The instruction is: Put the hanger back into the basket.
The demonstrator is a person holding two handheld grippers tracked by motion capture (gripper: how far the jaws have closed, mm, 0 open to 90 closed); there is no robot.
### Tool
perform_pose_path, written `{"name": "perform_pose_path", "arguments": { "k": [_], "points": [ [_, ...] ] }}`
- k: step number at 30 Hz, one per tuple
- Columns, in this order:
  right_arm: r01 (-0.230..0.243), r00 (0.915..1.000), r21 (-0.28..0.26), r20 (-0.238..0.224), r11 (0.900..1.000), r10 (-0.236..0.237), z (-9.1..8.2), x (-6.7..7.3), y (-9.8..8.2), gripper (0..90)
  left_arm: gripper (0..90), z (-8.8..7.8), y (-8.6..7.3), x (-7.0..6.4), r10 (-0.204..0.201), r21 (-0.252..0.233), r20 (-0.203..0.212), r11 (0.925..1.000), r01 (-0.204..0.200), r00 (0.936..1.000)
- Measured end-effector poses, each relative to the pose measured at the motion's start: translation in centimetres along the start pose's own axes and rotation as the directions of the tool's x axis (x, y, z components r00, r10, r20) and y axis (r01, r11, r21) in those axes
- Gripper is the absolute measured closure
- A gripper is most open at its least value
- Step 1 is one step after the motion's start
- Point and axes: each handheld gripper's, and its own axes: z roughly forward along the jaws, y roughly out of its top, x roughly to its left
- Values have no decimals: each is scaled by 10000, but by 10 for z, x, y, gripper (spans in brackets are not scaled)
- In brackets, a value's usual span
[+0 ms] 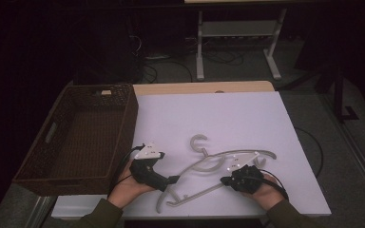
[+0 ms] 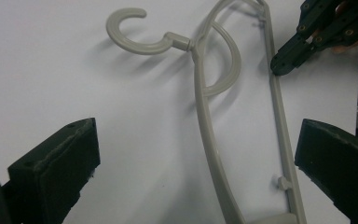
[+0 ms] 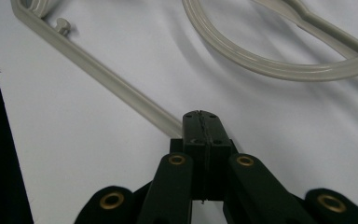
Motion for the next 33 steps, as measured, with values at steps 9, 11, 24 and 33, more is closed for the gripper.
{"name": "perform_pose_path", "arguments": {
  "k": [9, 11, 24, 33],
  "points": [
    [-16, 10000, -10, 0, 10000, 16, 0, 0, 0, 896, 56, 26, 4, -1, -74, 506, 126, 9987, 67, 9999],
    [-19, 10000, 4, -8, 10000, 19, 0, 0, 0, 895, 98, 31, 5, -1, -71, 663, 97, 9978, 64, 9999],
    [-57, 10000, 13, -11, 10000, 57, 0, 0, 0, 896, 368, 52, 11, -4, 282, 1177, 42, 9926, -285, 9996],
    [-40, 10000, 17, -8, 10000, 40, -1, -1, 0, 896, 610, 66, 14, -7, 351, 1400, 37, 9895, -353, 9994]
  ]
}}
